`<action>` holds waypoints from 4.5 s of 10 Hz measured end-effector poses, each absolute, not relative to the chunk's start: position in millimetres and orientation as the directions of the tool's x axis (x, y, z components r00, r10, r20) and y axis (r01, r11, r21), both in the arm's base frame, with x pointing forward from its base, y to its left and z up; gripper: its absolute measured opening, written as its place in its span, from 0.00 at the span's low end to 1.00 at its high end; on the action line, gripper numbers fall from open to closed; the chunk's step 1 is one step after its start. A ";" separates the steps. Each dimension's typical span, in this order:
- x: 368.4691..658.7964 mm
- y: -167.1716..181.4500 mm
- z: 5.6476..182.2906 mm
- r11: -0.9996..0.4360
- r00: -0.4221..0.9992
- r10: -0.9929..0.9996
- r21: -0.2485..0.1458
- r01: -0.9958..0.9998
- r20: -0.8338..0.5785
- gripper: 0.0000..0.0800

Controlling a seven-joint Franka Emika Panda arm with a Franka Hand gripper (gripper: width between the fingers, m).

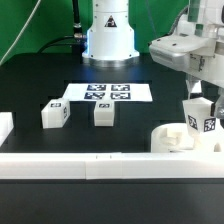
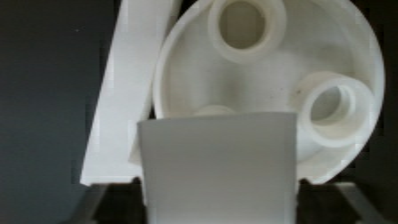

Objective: Assemble stool

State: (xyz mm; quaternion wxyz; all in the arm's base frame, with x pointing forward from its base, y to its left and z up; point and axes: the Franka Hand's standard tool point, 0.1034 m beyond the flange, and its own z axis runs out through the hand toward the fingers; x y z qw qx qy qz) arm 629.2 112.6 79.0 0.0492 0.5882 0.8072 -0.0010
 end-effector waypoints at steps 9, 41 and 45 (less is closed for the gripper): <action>625.6 114.1 77.9 -0.297 0.300 0.953 0.075 0.952 -0.041 0.42; 612.3 123.8 75.5 0.271 -0.232 -0.931 -0.105 -0.957 -0.283 0.42; 612.4 123.6 75.3 0.460 -0.424 -0.851 -0.050 -0.886 -0.311 0.42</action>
Offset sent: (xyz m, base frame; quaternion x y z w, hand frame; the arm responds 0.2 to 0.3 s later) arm 0.0000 0.0000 0.0000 0.0000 0.0000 0.0000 1.0000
